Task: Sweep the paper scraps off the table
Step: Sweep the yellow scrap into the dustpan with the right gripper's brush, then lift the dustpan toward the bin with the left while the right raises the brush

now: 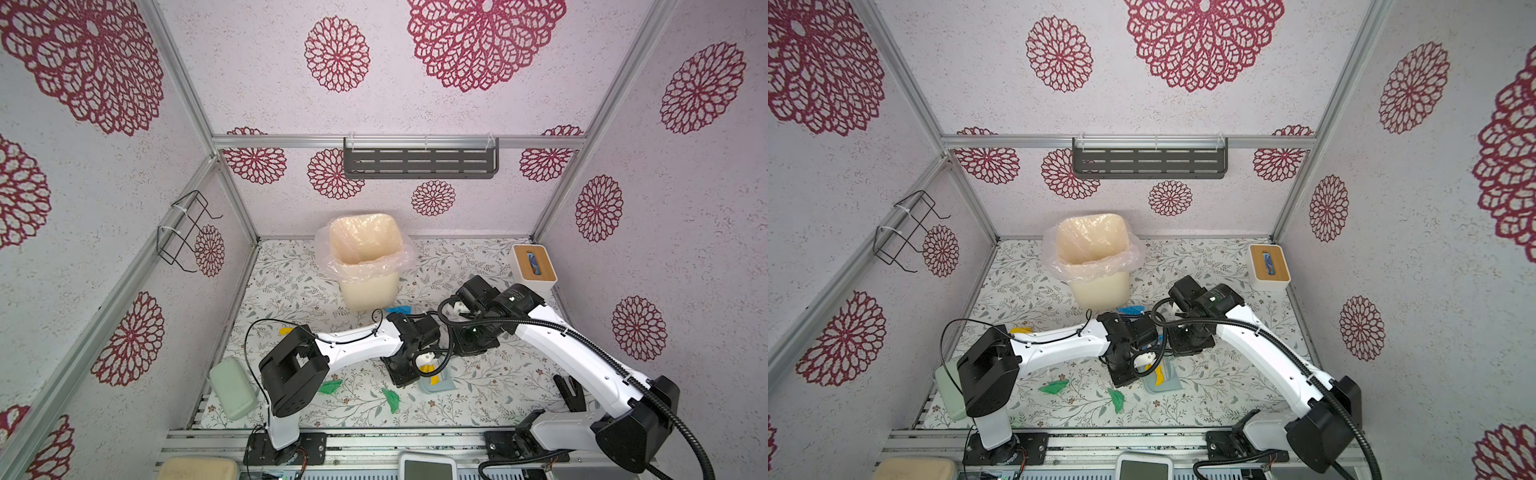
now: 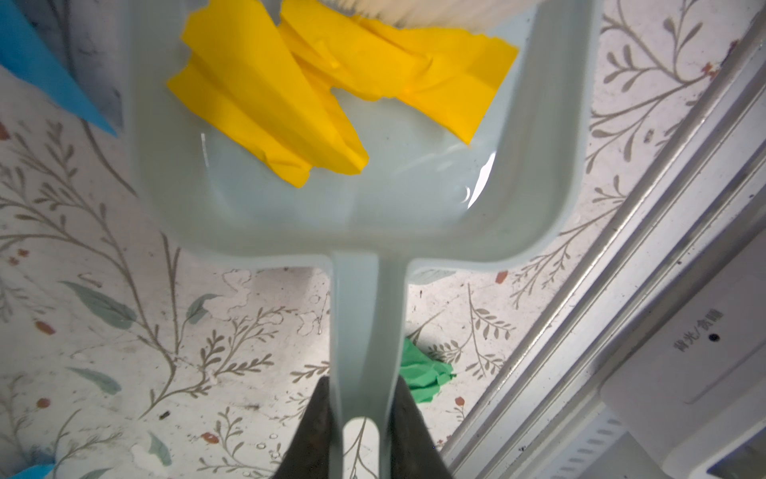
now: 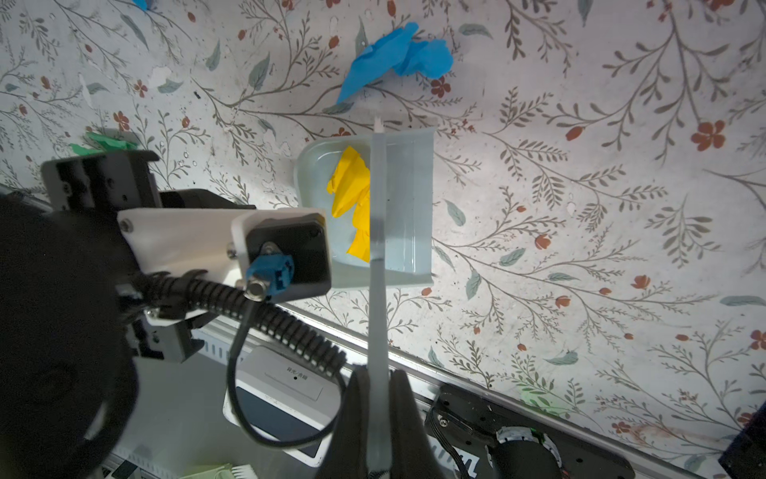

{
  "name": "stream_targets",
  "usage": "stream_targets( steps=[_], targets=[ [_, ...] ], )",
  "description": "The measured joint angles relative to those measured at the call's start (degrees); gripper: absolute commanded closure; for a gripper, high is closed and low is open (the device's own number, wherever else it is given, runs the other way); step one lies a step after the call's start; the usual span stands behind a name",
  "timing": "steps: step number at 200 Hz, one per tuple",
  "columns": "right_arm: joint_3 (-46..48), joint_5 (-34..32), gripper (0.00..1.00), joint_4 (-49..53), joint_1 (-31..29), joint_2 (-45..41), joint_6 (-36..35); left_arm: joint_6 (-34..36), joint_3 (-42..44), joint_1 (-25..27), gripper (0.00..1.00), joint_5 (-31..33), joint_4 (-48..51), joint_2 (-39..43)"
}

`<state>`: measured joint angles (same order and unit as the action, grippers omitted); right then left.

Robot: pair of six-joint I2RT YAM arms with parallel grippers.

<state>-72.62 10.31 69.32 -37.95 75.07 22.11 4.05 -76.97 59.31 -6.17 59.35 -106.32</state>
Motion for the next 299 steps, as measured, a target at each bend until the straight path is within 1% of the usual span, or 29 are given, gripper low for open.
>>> stream_targets(
  steps=[21, 48, 71, 108, 170, 199, 228, 282, 299],
  targets=[
    [-0.04, -1.57, 1.0, 1.88, 1.66, -0.72, 0.0, -0.26, 0.48, 0.0, 1.0, 0.04, -0.68, 0.63],
    [-1.88, -3.04, 1.0, 3.58, 5.66, -2.49, -0.02, -0.83, 1.55, 0.0, 1.0, 0.22, -1.57, 2.25],
    [-3.41, -3.23, 1.0, 3.58, 9.38, -5.64, -0.11, -1.05, 2.34, 0.0, 1.0, 0.39, -2.19, 3.74],
    [-2.27, -2.95, 1.0, 2.23, 14.21, -10.95, -0.09, -1.31, 2.62, -0.02, 1.0, 0.81, -3.04, 6.03],
    [1.22, -2.36, 1.0, -0.52, 20.98, -15.63, -0.55, -2.71, 2.8, -0.07, 1.0, 3.39, -1.79, 15.63],
    [3.13, -0.09, 1.0, -2.08, 23.17, -16.37, -0.92, -3.65, 1.81, -0.28, 1.0, 5.49, 0.33, 20.09],
    [5.44, 2.71, 1.0, -3.5, 24.35, -16.2, -1.29, -4.81, -1.14, -1.75, 1.0, 7.02, 3.19, 23.78],
    [5.92, 5.53, 1.0, -4.98, 26.18, -15.87, -2.01, -6.93, -11.3, -7.32, 1.0, 10.49, 10.75, 26.95],
    [5.97, 6.19, 1.0, -5.05, 26.62, -15.87, -2.36, -7.23, -14.71, -10.08, 1.0, 11.34, 13.55, 27.5]
  ],
)
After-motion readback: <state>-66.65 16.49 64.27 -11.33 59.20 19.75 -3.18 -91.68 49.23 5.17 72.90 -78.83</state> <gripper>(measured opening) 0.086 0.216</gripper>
